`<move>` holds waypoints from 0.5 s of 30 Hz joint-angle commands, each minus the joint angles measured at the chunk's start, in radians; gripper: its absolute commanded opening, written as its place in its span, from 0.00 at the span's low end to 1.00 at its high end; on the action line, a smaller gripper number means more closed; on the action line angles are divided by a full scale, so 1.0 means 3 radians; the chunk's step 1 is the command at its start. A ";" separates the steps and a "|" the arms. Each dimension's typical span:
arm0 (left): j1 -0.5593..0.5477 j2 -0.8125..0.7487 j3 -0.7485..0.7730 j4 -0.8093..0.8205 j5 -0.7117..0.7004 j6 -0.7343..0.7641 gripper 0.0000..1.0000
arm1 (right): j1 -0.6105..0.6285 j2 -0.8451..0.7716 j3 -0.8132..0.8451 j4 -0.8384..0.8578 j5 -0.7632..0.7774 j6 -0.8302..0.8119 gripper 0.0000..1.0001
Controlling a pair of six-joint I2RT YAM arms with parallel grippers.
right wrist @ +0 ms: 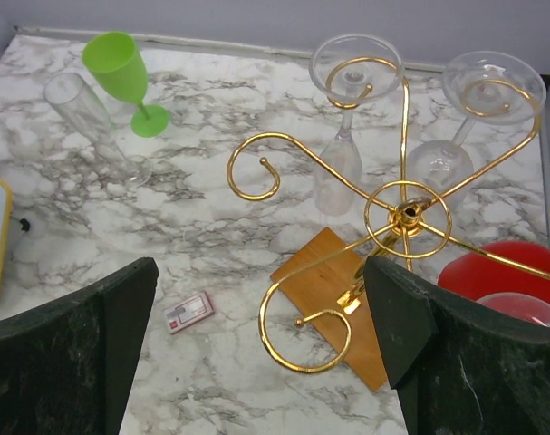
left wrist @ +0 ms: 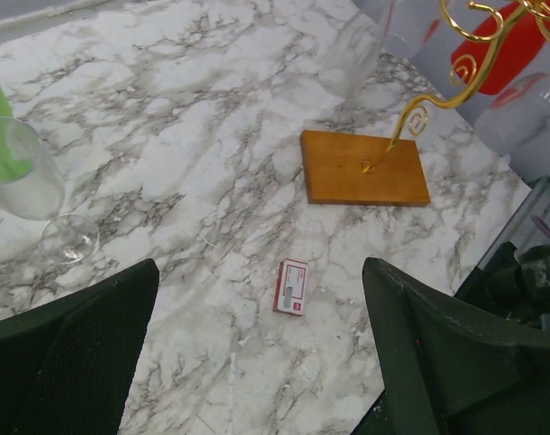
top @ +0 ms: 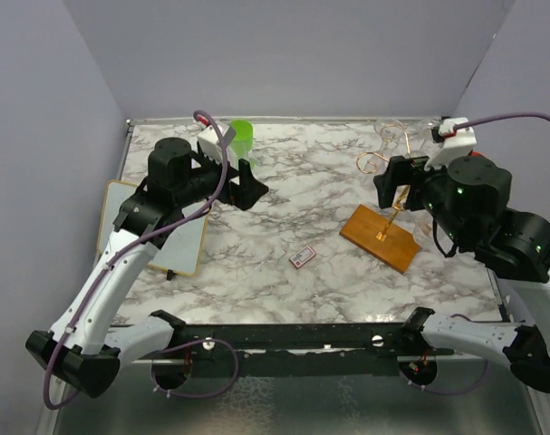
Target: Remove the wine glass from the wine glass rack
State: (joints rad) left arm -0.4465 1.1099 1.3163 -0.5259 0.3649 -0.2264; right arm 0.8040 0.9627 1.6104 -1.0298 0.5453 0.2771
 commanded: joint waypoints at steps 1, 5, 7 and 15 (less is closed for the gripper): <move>0.0004 -0.0245 -0.0451 0.0707 0.0480 -0.0248 0.98 | 0.0010 0.0347 0.0207 -0.0063 0.0488 -0.0044 0.99; 0.0004 -0.0401 -0.0811 0.1001 0.0634 -0.0428 0.99 | 0.0010 0.0622 0.0293 0.0215 0.0713 -0.0257 1.00; 0.0000 -0.0454 -0.0925 0.1089 0.0675 -0.0502 0.99 | 0.0000 0.0742 0.0325 0.0395 0.0755 -0.0381 1.00; -0.0085 -0.0603 -0.1193 0.1228 0.0707 -0.0537 1.00 | -0.0465 0.1256 0.0654 0.0664 0.0330 -0.0592 1.00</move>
State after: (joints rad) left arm -0.4522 0.9668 0.9886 -0.2401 0.5354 -0.3687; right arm 0.7280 1.3025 1.7496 -0.9138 0.6933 0.1444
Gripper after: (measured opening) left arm 0.993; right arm 0.996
